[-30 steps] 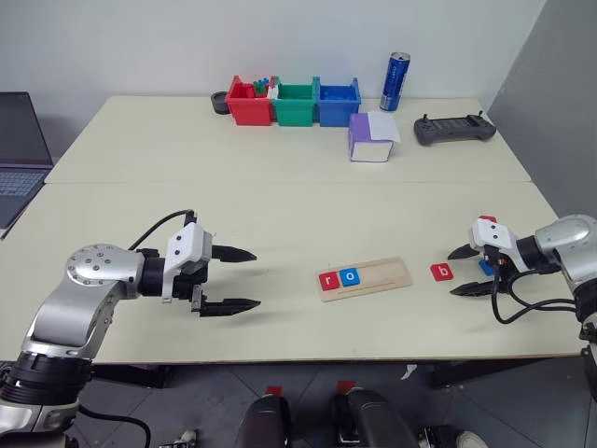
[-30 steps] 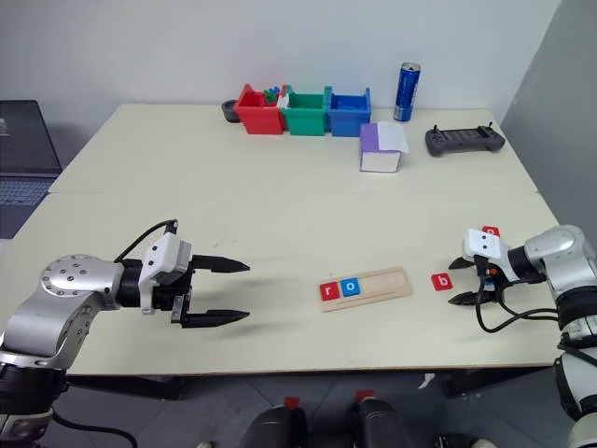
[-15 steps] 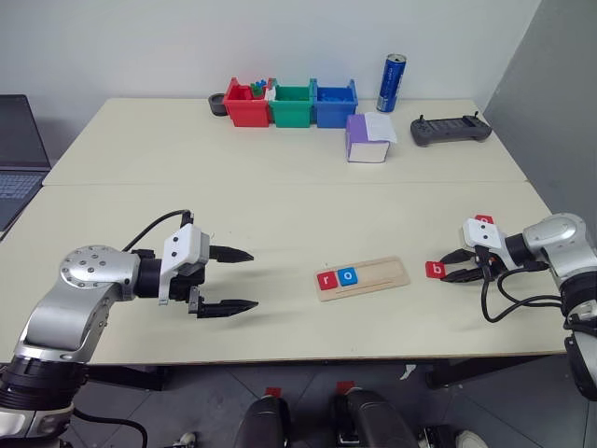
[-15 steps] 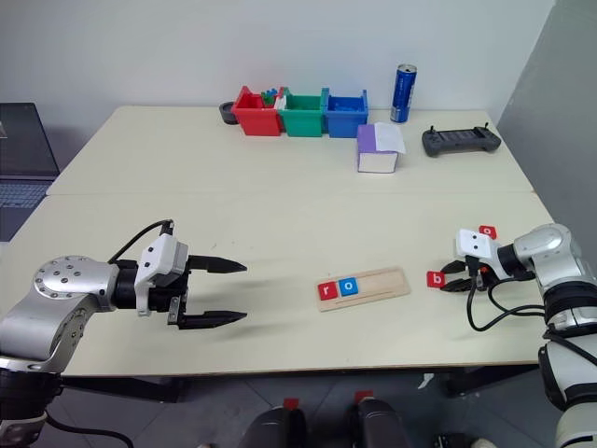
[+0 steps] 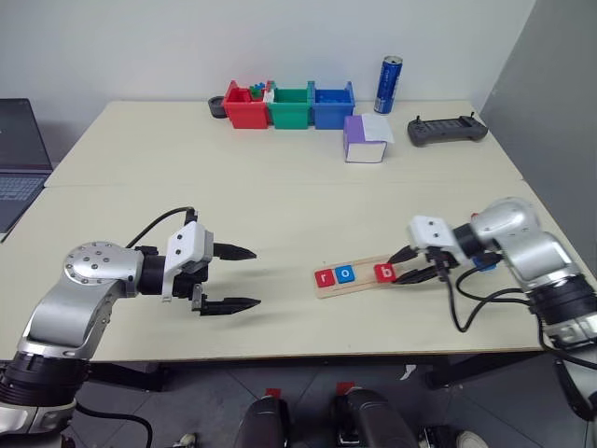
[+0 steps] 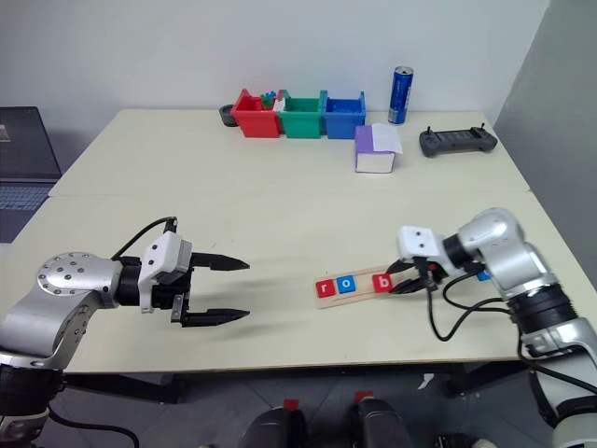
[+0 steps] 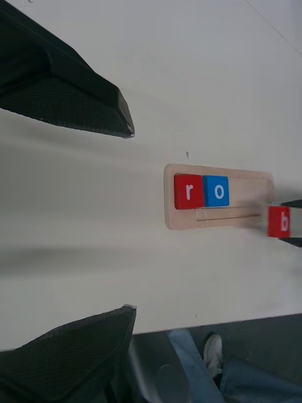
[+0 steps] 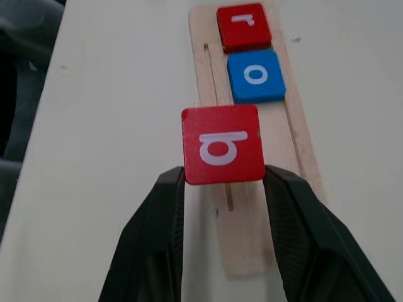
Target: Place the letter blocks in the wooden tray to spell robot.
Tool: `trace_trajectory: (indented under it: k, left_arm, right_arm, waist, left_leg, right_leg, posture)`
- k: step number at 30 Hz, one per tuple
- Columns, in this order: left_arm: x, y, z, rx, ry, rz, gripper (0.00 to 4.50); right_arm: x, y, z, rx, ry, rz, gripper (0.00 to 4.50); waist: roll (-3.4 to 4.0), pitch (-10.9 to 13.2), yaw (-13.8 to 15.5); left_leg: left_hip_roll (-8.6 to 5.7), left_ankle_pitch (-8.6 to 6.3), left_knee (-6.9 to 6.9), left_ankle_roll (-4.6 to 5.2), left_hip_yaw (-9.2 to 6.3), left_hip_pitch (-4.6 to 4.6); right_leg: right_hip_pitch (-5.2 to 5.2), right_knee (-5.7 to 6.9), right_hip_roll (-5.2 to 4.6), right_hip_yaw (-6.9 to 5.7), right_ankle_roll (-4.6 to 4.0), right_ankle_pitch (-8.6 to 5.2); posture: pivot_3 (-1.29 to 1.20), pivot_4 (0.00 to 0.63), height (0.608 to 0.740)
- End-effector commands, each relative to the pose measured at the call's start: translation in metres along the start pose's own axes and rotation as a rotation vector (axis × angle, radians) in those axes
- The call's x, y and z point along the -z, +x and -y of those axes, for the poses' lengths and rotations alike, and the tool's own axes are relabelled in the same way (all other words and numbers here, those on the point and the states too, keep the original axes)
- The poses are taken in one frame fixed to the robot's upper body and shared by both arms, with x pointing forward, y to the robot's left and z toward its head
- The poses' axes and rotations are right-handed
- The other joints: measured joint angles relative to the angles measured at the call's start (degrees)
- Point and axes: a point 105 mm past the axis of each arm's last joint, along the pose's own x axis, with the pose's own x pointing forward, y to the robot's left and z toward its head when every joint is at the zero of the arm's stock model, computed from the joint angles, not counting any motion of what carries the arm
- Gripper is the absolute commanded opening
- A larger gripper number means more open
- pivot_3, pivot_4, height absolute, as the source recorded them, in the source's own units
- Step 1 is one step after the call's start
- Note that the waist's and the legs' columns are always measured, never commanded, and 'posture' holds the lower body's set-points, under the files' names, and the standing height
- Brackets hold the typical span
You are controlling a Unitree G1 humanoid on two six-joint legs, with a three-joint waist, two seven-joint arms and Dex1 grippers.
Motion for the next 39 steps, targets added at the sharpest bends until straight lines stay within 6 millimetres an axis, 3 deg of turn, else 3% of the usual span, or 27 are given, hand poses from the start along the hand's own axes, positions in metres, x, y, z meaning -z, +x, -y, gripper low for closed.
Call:
trace_trajectory:
  k: [1,19,39]
  left_arm:
    - [-0.008,-0.001,0.001,-0.007,0.039,0.009,4.50]
    - [-0.003,-0.004,0.011,-0.024,0.015,-0.001,4.50]
    - [-0.006,-0.006,0.011,-0.034,0.016,-0.006,4.50]
  right_arm:
    - [-0.005,0.003,0.011,0.012,-0.044,-0.035,1.46]
    - [-0.011,0.022,0.033,-0.050,-0.078,-0.075,1.46]
    - [-0.015,0.032,0.030,-0.092,-0.092,-0.081,1.46]
  waist:
    - [0.00,0.0,0.0]
    - [0.00,0.0,-0.2]
    - [0.00,0.0,-0.3]
  left_leg:
    - [-0.01,-0.01,0.03,0.00,0.01,-0.07]
    - [0.00,-0.02,0.17,0.01,0.01,-0.08]
    - [0.00,-0.02,0.17,0.01,0.01,-0.06]
  right_leg:
    - [-0.03,-0.01,-0.01,0.01,-0.01,0.00]
    - [0.00,0.05,-0.01,0.02,-0.11,-0.05]
    - [0.01,0.05,-0.02,0.03,-0.12,-0.05]
  posture:
    - [0.00,0.150,0.740]
    - [0.00,0.150,0.740]
    - [0.00,0.150,0.740]
